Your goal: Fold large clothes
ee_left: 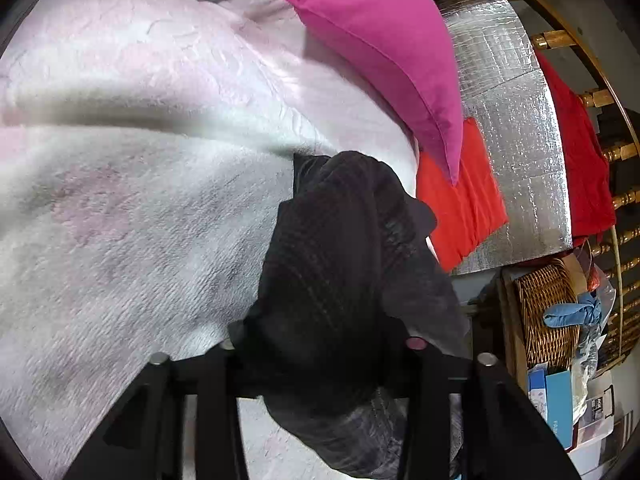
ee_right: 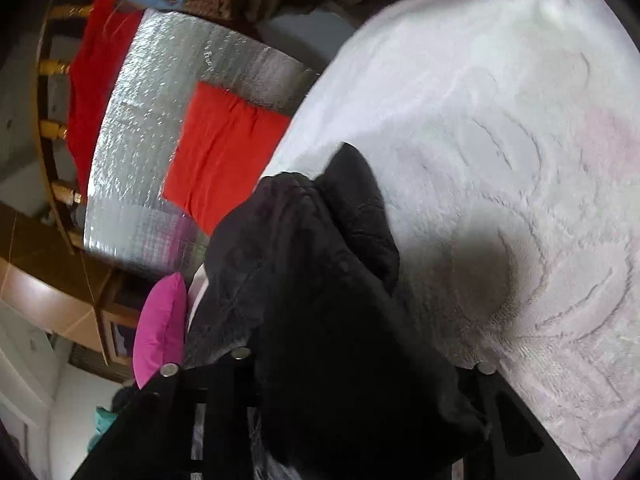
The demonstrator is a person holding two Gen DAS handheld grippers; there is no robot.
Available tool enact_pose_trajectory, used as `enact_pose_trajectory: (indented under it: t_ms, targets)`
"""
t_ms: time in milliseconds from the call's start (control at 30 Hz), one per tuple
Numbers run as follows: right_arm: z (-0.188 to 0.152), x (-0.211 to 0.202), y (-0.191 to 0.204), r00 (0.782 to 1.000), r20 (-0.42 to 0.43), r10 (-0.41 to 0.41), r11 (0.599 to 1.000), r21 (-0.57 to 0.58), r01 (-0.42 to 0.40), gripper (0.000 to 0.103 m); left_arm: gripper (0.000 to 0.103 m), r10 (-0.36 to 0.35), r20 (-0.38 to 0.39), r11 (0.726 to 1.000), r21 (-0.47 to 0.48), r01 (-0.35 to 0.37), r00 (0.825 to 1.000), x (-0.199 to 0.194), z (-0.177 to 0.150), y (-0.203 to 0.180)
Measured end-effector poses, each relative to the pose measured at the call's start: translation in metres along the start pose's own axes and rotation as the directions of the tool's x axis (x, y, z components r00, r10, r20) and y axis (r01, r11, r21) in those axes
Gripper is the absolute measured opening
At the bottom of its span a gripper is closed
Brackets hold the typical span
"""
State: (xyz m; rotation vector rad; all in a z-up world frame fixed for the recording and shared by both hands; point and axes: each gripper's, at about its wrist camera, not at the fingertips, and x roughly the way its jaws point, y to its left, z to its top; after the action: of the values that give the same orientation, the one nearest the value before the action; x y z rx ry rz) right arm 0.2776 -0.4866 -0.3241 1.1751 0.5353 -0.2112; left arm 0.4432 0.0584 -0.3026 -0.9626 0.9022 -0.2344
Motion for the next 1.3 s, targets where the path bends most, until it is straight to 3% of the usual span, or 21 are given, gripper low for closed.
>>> enact_pose_trajectory:
  t_ms: [200,467,533,567,633,733,800,867,967,1067,1133,1300]
  targets:
    - [-0.006,-0.023,-0.005,0.998,-0.058,-0.035,0.999,-0.014,0.034,0.035,0.034,0.01,-0.009,1.0,-0.006,-0.01,1.0,-0.034,-0.017,0.01]
    - [-0.026,-0.069,-0.034,0.986,-0.146,-0.077,0.997,-0.025,0.074,0.035,0.034,0.069,-0.028,0.995,0.071,-0.067,0.997,-0.084,-0.062,0.025]
    - [-0.025,-0.072,-0.045,0.979,-0.185,-0.082,0.996,0.001,0.084,0.043,0.04,0.101,-0.058,0.993,0.064,-0.097,0.993,-0.086,-0.071,0.034]
    - [-0.024,-0.076,-0.05,0.977,-0.195,-0.08,0.996,0.027,0.087,0.057,0.047,0.11,-0.087,0.993,0.046,-0.107,0.99,-0.087,-0.072,0.04]
    - [-0.018,-0.094,-0.062,0.978,-0.209,-0.02,0.992,0.12,0.046,0.062,0.056,0.118,-0.133,0.993,0.011,-0.117,0.984,-0.098,-0.069,0.049]
    - [-0.005,-0.137,-0.073,0.994,-0.103,0.032,0.988,0.152,-0.016,0.075,0.063,0.109,-0.145,0.994,0.046,-0.103,0.983,-0.129,-0.064,0.055]
    - [0.007,-0.155,-0.075,0.999,-0.044,0.026,0.991,0.13,-0.02,0.08,0.07,0.146,-0.075,0.985,0.1,-0.138,0.986,-0.152,-0.054,0.051]
    - [0.017,-0.155,-0.077,0.998,-0.042,0.048,0.991,0.125,-0.042,0.081,0.079,0.21,0.022,0.964,0.161,-0.211,0.977,-0.162,-0.041,0.04]
    - [0.026,-0.134,-0.075,0.994,-0.099,0.044,0.992,0.123,-0.032,0.081,0.08,0.235,0.029,0.936,0.261,-0.235,0.971,-0.147,-0.022,0.027]
    - [0.036,-0.102,-0.06,0.984,-0.178,0.016,0.998,0.061,-0.005,0.081,0.08,0.243,0.029,0.925,0.295,-0.24,0.97,-0.122,-0.008,0.021]
    - [0.038,-0.084,-0.053,0.975,-0.223,-0.017,1.0,0.012,0.02,0.082,0.08,0.233,0.002,0.925,0.306,-0.223,0.972,-0.099,-0.003,0.015]
    - [0.045,-0.035,-0.051,0.936,-0.34,-0.092,0.995,-0.065,0.074,0.083,0.08,0.271,-0.113,0.897,0.391,-0.209,0.956,-0.05,0.002,0.003]
